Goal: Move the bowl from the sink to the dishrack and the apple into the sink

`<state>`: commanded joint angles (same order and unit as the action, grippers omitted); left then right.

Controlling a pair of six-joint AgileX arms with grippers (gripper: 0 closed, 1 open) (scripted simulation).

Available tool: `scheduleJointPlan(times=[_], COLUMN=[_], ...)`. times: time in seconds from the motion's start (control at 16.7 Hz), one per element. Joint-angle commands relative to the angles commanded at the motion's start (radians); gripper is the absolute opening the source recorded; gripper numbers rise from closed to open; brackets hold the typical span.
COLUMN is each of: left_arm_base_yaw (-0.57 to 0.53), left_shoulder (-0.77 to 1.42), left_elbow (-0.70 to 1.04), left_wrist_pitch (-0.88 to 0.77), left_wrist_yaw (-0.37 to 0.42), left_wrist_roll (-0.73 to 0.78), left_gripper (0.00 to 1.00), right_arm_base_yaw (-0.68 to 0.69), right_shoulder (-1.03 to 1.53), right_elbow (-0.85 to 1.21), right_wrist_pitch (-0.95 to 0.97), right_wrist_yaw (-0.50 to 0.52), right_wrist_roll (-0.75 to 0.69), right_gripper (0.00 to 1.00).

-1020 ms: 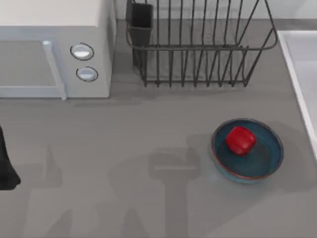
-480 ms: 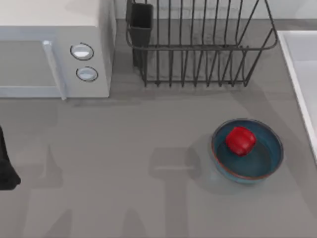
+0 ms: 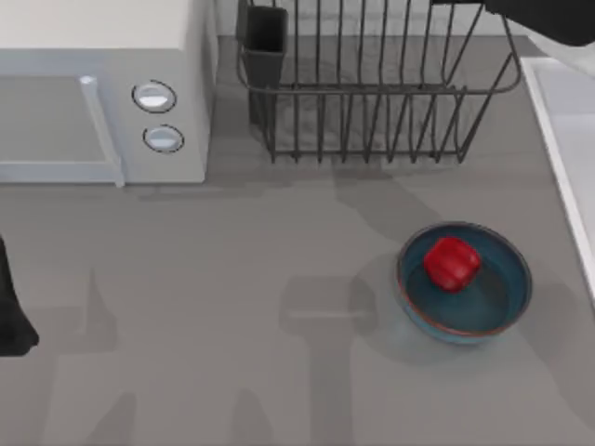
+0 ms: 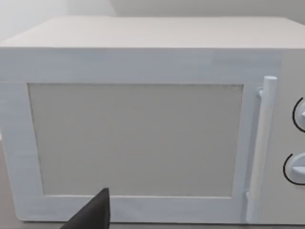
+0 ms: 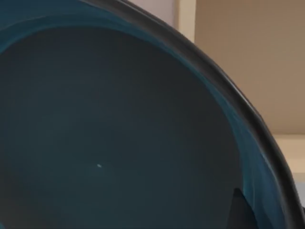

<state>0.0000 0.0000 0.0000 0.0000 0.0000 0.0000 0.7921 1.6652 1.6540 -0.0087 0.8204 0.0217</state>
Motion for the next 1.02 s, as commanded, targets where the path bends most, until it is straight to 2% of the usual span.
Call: scheduleJointPlan(times=[0.36,0.54,1.02], left_arm_base_yaw=[0.000,0.000,0.000], left_shoulder=[0.000,0.000,0.000], left_elbow=[0.000,0.000,0.000], left_wrist_pitch=[0.000,0.000,0.000], left_wrist_yaw=[0.000,0.000,0.000], left_wrist_roll=[0.000,0.000,0.000], left_gripper=[1.00,1.00,1.00], right_arm_base_yaw=[-0.001,-0.014,-0.117], right_shoulder=[-0.001,0.049,0.308], right_elbow=[-0.003,-0.031,-0.241], right_wrist_pitch=[0.003,0.072,0.581], right_wrist_yaw=[-0.004,-0.018,-0.119], right_wrist_roll=[0.003,0.002,-0.002], right_gripper=[0.00,0.00,0.00])
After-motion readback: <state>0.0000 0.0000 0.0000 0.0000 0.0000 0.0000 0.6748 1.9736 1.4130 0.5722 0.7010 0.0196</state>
